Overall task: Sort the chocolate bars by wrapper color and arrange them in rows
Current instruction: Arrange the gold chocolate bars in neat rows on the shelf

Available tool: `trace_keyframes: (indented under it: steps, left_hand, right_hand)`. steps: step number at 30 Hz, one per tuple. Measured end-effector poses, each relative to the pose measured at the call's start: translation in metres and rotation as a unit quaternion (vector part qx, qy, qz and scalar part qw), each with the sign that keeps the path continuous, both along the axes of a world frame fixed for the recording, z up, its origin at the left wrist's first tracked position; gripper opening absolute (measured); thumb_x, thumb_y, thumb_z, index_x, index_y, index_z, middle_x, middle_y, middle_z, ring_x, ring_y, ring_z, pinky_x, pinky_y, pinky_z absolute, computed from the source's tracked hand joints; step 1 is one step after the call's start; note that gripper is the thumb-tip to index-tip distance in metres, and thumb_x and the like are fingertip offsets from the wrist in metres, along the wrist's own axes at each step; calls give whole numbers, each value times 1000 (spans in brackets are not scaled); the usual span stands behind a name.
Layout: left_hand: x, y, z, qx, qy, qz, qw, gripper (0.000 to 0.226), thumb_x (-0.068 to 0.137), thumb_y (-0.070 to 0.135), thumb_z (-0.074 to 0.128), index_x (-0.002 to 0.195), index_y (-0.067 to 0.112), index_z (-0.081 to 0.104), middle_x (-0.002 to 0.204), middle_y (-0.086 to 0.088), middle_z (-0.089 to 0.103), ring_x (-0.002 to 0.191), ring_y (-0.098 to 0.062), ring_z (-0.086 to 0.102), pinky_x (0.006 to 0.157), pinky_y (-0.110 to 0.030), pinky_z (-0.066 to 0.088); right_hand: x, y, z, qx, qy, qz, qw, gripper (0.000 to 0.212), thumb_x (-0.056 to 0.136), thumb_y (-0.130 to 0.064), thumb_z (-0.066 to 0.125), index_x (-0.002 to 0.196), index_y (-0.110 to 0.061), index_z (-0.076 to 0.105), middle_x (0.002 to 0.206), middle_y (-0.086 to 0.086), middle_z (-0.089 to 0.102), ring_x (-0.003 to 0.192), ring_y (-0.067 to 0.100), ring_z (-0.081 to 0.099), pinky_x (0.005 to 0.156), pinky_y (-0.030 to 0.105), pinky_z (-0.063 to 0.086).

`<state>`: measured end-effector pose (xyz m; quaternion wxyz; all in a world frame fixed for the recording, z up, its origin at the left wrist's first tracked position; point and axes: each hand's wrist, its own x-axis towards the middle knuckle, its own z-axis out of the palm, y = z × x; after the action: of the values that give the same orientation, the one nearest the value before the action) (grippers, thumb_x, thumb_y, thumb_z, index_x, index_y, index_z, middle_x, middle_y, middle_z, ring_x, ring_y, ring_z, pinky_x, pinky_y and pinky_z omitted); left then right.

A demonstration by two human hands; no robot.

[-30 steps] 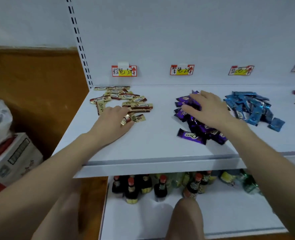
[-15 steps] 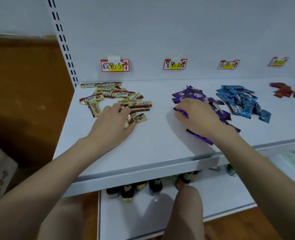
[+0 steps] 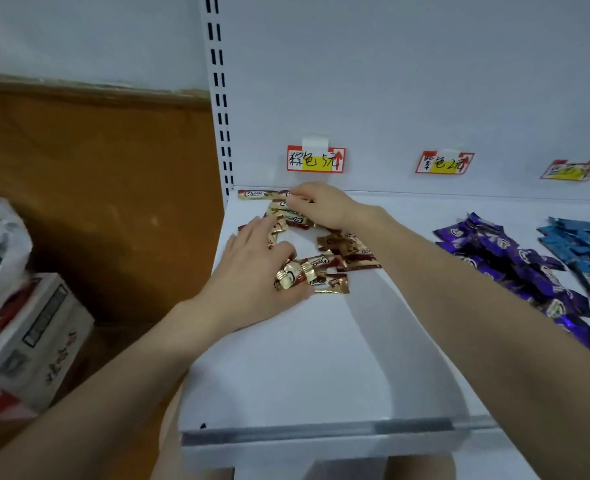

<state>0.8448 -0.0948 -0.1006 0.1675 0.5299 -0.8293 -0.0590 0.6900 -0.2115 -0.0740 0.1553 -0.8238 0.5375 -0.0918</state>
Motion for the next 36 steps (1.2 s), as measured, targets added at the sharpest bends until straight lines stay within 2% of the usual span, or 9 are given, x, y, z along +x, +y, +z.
trace_keyframes:
  steps: [4,10,16,18,20,23,26,30,36]
  left_hand:
    - [7,-11,-4,64,16,9,998,62,73,71,53,115,25,55,156,-13,15,145,-29,7,114,-48,17]
    - [7,-20,-2,85,27,5,996,61,73,67,55,116,25,53,156,-12,16,146,-27,3,115,-50,14]
    - [9,-28,-3,103,26,-2,994,67,66,77,45,111,28,50,146,-15,29,139,-34,19,110,-50,25]
    - [11,-27,-3,113,41,-19,993,73,61,82,42,112,29,48,148,-7,32,143,-25,17,113,-39,22]
    - [12,-23,-1,76,51,-48,995,74,58,82,38,108,28,50,129,3,48,128,-19,37,96,-23,28]
    - [16,-14,-1,37,68,-69,995,72,59,80,42,108,28,51,113,10,50,107,-13,46,82,-20,28]
    - [22,-7,-3,37,66,-66,995,94,56,84,44,133,31,41,134,2,41,124,-16,38,94,-26,33]
    - [19,-1,6,151,22,-47,987,119,52,88,51,149,35,6,159,0,-2,145,-17,-4,116,-37,9]
    - [-3,7,4,154,28,-81,984,120,54,89,48,149,27,7,154,8,12,145,-18,2,118,-33,7]
  right_hand:
    - [-2,-8,-14,-10,26,21,999,42,98,-34,39,134,-15,47,132,11,50,125,26,41,102,31,28]
    - [-14,-9,-26,-60,31,-4,998,47,96,-42,37,138,-22,41,151,9,23,140,23,19,114,39,17]
    - [-13,8,-24,-45,41,17,998,44,99,-40,32,139,-24,40,153,2,22,142,14,12,115,42,12]
    - [-15,19,-23,-36,33,25,998,43,100,-36,31,140,-22,38,153,0,22,142,12,11,115,36,10]
    - [-17,34,-21,-24,12,33,999,42,100,-32,31,140,-20,38,153,1,24,142,11,12,112,29,9]
    - [-23,61,-14,15,-35,41,998,41,100,-29,34,137,-17,42,152,3,26,141,10,14,108,17,7]
    - [-39,88,-5,18,-70,-2,997,47,96,-39,35,140,-22,36,153,-1,22,140,7,14,105,15,9]
    - [-61,122,-3,18,-99,-114,988,55,95,-44,29,145,-21,25,153,-4,21,140,7,12,99,11,7]
    - [-36,135,-11,-18,-115,-109,987,45,100,-30,28,137,-6,37,136,9,47,122,17,39,94,15,21]
